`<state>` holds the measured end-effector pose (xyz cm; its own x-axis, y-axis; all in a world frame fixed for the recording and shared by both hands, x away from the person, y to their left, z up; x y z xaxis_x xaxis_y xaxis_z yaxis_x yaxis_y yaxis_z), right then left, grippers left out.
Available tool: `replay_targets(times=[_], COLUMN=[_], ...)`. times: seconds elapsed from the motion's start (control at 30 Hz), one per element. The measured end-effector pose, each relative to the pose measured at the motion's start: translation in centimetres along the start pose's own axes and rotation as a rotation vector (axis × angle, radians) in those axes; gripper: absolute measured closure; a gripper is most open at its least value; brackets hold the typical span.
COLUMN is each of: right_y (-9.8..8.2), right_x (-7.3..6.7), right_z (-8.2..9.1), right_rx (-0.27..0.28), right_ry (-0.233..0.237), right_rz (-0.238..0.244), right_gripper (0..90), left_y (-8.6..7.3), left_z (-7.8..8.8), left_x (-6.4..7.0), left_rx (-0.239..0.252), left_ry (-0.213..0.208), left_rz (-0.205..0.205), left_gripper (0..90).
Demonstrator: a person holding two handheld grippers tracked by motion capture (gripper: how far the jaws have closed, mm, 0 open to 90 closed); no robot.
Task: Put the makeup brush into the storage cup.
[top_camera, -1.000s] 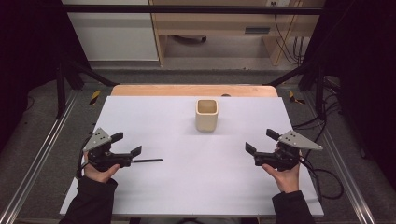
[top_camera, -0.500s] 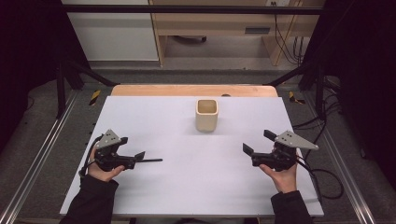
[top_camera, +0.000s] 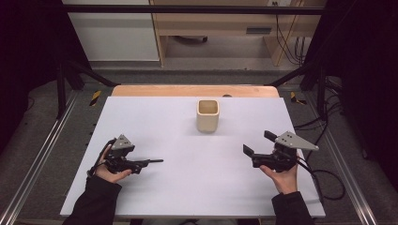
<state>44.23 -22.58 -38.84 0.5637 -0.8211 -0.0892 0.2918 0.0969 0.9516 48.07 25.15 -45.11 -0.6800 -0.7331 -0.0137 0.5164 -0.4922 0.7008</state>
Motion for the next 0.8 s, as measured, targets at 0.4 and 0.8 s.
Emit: replay_targets(times=[0.4,0.8], right_y=[-0.1,-0.1], right_x=[-0.1,0.0], right_z=[-0.2,-0.2], right_rx=[-0.010,-0.012], right_ry=[0.002,0.001], right_rz=[-0.001,0.000], right_gripper=[4.0,3.9], left_y=[-0.4,-1.0], left_z=[-1.8,-2.5], left_x=[0.2,-0.3], left_rx=[-0.086,-0.103], left_ry=[-0.010,-0.017], left_rz=[-0.032,-0.016], left_gripper=[28.3,48.4])
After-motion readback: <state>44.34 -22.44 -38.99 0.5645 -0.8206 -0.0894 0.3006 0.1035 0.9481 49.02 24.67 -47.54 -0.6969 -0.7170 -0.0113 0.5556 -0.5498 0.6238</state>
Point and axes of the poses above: each handheld gripper's, and its own axes: z roughly backward along the jaws, y roughly out of its top, x roughly to its right, the point moved 1 cm from there along -z, roughly forward along the jaws
